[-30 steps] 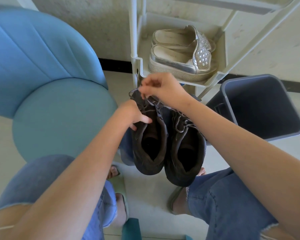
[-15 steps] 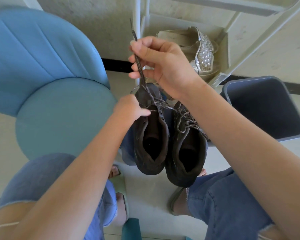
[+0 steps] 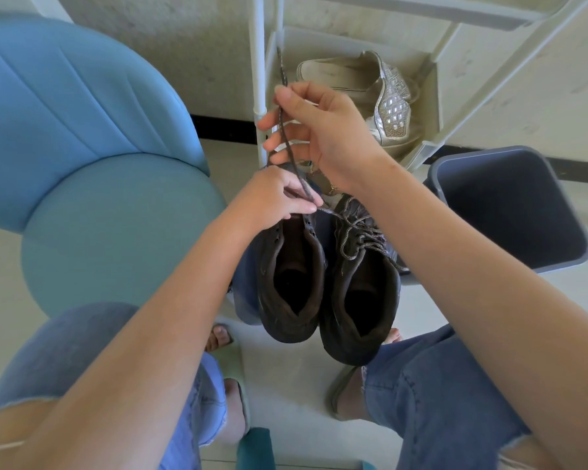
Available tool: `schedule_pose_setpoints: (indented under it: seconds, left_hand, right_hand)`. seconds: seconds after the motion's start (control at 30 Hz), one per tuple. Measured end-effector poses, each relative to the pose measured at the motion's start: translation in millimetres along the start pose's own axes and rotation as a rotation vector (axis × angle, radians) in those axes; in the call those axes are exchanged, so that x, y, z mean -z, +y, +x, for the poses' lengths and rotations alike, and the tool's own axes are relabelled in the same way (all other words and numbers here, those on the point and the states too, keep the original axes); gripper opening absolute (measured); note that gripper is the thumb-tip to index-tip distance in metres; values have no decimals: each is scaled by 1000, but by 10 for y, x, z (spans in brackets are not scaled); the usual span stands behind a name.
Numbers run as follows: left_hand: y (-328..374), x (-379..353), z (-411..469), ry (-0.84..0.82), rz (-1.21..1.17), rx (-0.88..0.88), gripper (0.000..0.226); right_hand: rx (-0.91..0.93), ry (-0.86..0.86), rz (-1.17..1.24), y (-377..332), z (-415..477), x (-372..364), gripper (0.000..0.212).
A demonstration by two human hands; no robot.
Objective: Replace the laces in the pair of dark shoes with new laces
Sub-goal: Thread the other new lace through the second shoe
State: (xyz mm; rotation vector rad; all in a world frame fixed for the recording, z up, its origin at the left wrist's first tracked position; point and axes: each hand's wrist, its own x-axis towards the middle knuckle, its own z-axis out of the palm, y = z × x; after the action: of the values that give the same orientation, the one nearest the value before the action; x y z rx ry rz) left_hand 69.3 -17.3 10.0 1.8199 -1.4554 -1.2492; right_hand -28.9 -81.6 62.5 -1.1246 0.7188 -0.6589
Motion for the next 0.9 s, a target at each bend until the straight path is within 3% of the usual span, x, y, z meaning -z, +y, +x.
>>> schedule_pose_setpoints:
  seconds: [0.13, 0.27, 0.43, 0.57, 0.63, 0.73, 0.83, 0.9]
  left_hand:
    - [-46, 6, 17, 114, -123, 37, 8]
    - [-83, 52, 88, 369, -264, 89, 16]
    - [-86, -7, 47, 326, -312, 149, 26]
    - [-88, -34, 24, 317, -257, 156, 12]
    - [-134, -5, 44, 349, -70, 204, 9]
    - [-198, 73, 49, 231, 321, 410, 50]
    - [-188, 7, -9, 3, 277, 493, 72]
    - [-193, -86, -35, -59, 202, 487, 89]
  right_hand:
    - [-10, 20, -54, 20, 26, 84, 10]
    - [-162, -7, -503, 146, 18, 237, 22]
    - [-271, -136, -717, 298, 33, 379, 38]
    - [-257, -215, -944, 487, 88, 435, 22]
    - [-266, -239, -997, 549, 104, 451, 20]
    - [-225, -231, -1013, 616, 117, 428, 11]
    - [-170, -143, -935, 591, 120, 365, 10]
    - [-162, -117, -839, 524, 129, 316, 13]
